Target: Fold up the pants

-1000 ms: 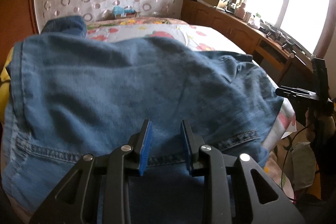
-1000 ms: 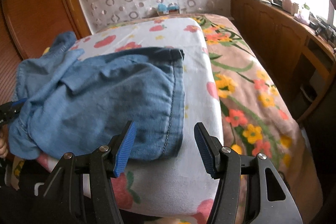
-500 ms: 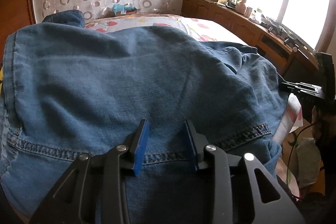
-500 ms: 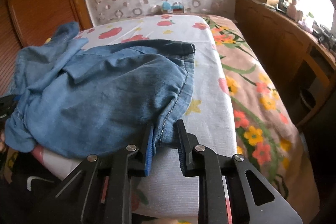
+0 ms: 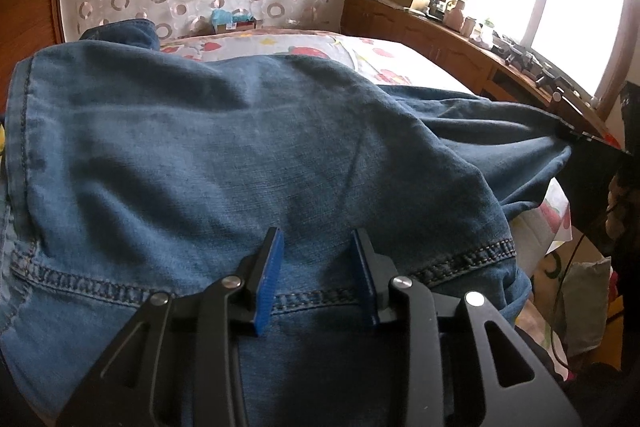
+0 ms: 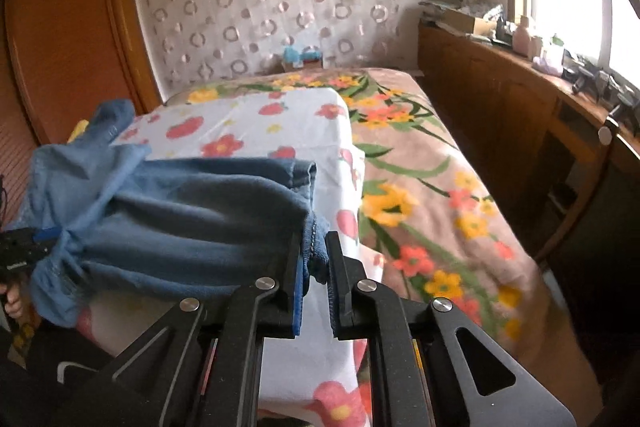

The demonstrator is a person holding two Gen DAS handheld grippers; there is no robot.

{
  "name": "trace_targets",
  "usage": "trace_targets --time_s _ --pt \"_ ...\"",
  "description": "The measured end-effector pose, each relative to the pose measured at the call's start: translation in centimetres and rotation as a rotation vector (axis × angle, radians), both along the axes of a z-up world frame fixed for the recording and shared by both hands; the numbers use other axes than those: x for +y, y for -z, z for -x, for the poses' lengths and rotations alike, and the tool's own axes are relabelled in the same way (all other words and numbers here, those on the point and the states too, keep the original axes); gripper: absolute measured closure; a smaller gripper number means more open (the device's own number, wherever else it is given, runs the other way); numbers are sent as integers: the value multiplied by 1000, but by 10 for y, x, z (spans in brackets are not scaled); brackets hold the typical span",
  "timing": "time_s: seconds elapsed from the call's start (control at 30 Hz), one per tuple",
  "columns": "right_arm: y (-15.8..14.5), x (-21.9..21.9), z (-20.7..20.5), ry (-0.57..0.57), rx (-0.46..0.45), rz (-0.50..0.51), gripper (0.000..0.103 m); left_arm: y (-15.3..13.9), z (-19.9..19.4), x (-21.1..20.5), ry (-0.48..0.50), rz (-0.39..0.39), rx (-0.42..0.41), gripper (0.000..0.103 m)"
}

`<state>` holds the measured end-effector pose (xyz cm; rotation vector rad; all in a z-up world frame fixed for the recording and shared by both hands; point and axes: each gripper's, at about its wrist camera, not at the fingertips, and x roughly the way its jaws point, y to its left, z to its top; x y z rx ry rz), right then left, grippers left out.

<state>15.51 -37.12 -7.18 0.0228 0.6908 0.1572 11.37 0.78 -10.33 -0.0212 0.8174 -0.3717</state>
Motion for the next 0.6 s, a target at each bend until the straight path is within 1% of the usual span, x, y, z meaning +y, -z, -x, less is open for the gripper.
trace_targets --time_s 0.1,0.33,0.47,0.6 --pt "8 -3 -3 10 17 -28 96 1 2 -1 3 -4 -7 69" --pt "13 -6 -3 8 32 -81 95 1 5 -6 -10 -24 -25 69" --pt "10 -4 -1 -3 22 -96 95 -3 4 -8 -12 -48 -9 69" --pt "-2 8 0 -40 -10 -120 95 -11 8 -6 -29 -38 -8 69"
